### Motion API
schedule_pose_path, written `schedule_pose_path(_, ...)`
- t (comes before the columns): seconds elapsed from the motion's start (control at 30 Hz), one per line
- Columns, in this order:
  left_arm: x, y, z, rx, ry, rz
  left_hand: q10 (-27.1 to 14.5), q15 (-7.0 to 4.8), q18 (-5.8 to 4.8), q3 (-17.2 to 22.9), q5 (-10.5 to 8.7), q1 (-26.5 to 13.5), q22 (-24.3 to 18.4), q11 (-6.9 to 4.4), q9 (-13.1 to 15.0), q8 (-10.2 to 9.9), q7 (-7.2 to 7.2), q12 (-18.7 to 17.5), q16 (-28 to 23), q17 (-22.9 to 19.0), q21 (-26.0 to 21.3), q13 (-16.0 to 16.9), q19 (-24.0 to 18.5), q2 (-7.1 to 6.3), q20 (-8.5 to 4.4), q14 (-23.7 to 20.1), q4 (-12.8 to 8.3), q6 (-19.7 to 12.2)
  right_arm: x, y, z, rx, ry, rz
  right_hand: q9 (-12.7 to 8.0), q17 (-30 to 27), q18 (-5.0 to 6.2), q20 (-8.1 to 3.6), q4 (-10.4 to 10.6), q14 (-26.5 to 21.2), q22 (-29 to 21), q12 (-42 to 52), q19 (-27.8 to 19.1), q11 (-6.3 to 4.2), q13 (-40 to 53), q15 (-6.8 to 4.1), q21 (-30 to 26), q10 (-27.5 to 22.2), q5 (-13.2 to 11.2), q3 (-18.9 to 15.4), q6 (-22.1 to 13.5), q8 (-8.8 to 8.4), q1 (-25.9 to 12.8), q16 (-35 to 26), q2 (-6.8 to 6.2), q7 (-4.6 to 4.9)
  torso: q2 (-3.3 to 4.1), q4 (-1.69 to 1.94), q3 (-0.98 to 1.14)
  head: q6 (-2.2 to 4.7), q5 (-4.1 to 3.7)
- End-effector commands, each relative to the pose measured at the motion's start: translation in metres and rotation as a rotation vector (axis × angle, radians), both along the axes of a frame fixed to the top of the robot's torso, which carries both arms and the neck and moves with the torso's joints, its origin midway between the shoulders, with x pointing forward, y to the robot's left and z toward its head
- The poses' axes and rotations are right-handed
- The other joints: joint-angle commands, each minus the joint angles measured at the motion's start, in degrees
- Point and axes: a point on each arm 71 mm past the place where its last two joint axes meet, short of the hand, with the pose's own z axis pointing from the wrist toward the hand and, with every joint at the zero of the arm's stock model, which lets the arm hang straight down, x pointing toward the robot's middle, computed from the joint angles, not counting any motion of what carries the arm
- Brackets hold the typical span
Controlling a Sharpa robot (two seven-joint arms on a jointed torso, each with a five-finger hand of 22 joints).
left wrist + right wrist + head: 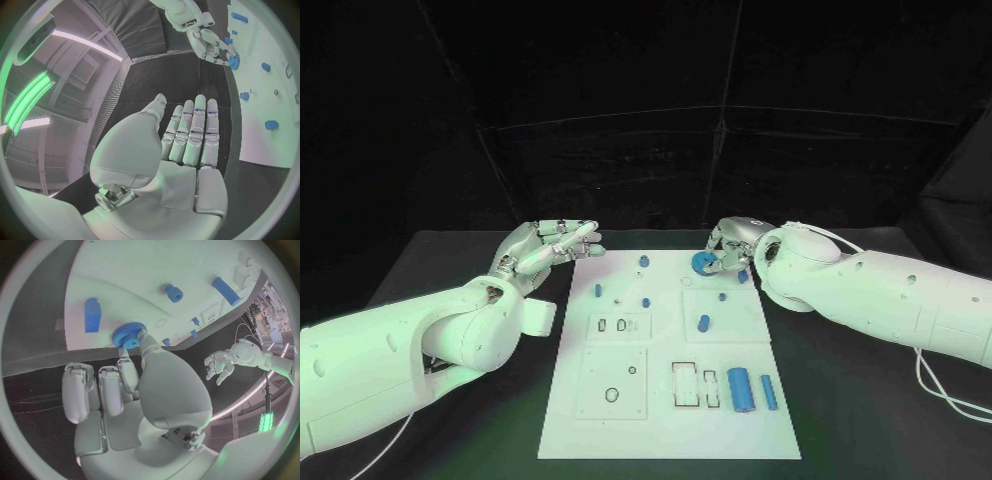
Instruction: Assemble the parts on the task board
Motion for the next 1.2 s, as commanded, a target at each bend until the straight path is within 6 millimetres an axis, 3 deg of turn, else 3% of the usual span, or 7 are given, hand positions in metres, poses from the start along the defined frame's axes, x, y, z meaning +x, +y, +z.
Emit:
schedule_pose_path(0.03, 0.000, -0.001, 0.001, -0.008, -0.004, -0.012, 0.2, 0.21, 0.42, 0.0, 0.31, -0.2, -0.1, 0.22, 0.0, -0.3, 0.31, -0.2, -0.2, 0.1, -0.3, 0.0, 0.2, -0.07, -0.03, 0.1, -0.3, 0.1, 0.000, 0.001, -0.001, -0.015, 0.007, 0.001, 0.0, 5.8, -0.94, 0.25, 0.2, 4.2, 7.3, -0.3, 1.3, 0.15, 0.0, 0.41, 0.3, -0.2, 0.0, -0.1, -0.4, -0.26, -0.6, 0.2, -0.27, 0.00, 0.00, -0.03, 0.02, -0.07, 0.02)
schedule_pose_path(0.2, 0.000, -0.001, 0.001, -0.008, -0.004, -0.013, 0.2, 0.21, 0.42, 0.0, 0.31, -0.2, -0.1, 0.22, 0.0, -0.3, 0.31, -0.2, -0.2, 0.1, -0.3, 0.0, 0.2, -0.07, -0.03, 0.1, -0.3, 0.1, 0.001, 0.001, -0.002, -0.021, 0.018, -0.003, 0.1, 5.8, -0.93, 0.33, 0.6, 4.2, 7.3, -0.1, 1.2, 0.12, 0.3, 0.43, 0.3, 0.0, 1.4, 0.2, 0.1, -0.13, -1.1, 0.2, -0.18, -0.06, 0.00, 0.01, 0.00, -0.15, -0.05)
schedule_pose_path(0.3, 0.000, -0.002, 0.001, -0.008, -0.003, -0.014, 0.2, 0.21, 0.42, 0.0, 0.31, -0.2, -0.1, 0.22, 0.0, -0.3, 0.31, -0.2, -0.2, 0.1, -0.3, 0.0, 0.2, -0.07, -0.03, 0.1, -0.3, 0.1, 0.001, 0.002, -0.002, -0.019, 0.016, -0.008, 0.3, 5.9, -0.96, 0.27, 0.5, 4.2, 7.5, 0.4, 1.3, -0.07, 1.0, 0.30, 0.4, 0.4, 3.0, 1.0, 1.2, 0.27, -0.6, 0.2, 0.56, -0.23, 0.00, 0.01, 0.00, -0.17, -0.05)
schedule_pose_path(0.63, -0.001, -0.001, 0.001, -0.009, -0.002, -0.015, 0.2, 0.21, 0.42, 0.0, 0.31, -0.2, -0.1, 0.22, 0.0, -0.3, 0.31, -0.2, -0.2, 0.1, -0.3, 0.0, 0.2, -0.07, -0.03, 0.1, -0.3, 0.1, 0.001, 0.004, 0.002, -0.006, -0.036, -0.015, 0.3, 6.4, -1.16, -0.27, -0.3, 4.3, 8.5, 2.1, 1.9, -0.83, 3.1, -0.35, 0.7, 1.9, 3.9, 4.6, 5.1, 0.70, 0.5, 0.4, 2.16, -1.06, -0.04, 0.00, 0.00, -0.27, 0.09)
schedule_pose_path(0.87, 0.000, -0.001, 0.001, -0.008, -0.002, -0.013, 0.2, 0.21, 0.42, 0.0, 0.31, -0.2, -0.1, 0.22, 0.0, -0.3, 0.31, -0.2, -0.2, 0.1, -0.3, 0.0, 0.2, -0.07, -0.03, 0.1, -0.3, 0.1, -0.006, 0.010, 0.009, 0.030, -0.107, 0.005, 0.2, 6.9, -1.32, -0.55, -0.4, 4.4, 9.2, 2.6, 2.4, -1.10, 3.7, -0.61, 0.9, 2.4, 4.2, 6.0, 6.2, 0.38, 0.3, 0.5, 2.04, -1.35, -0.06, -0.05, 0.05, -0.17, 0.21)
schedule_pose_path(1.2, 0.000, 0.000, 0.001, -0.013, 0.003, -0.009, 0.1, 0.24, 0.41, -0.1, 0.32, -0.3, -0.1, 0.26, 0.0, -0.4, 0.35, -0.3, -0.4, 0.1, -0.3, 0.0, 0.3, -0.04, -0.02, 0.1, -0.4, 0.1, -0.024, 0.030, 0.017, 0.063, -0.155, 0.060, 0.1, 6.9, -1.37, -0.68, -0.2, 4.4, 9.4, 2.7, 2.5, -1.17, 3.9, -0.70, 1.0, 2.6, 3.9, 6.7, 6.7, -0.12, -0.6, 0.6, 1.59, -1.42, -0.06, 0.10, -0.05, 0.07, 0.39)
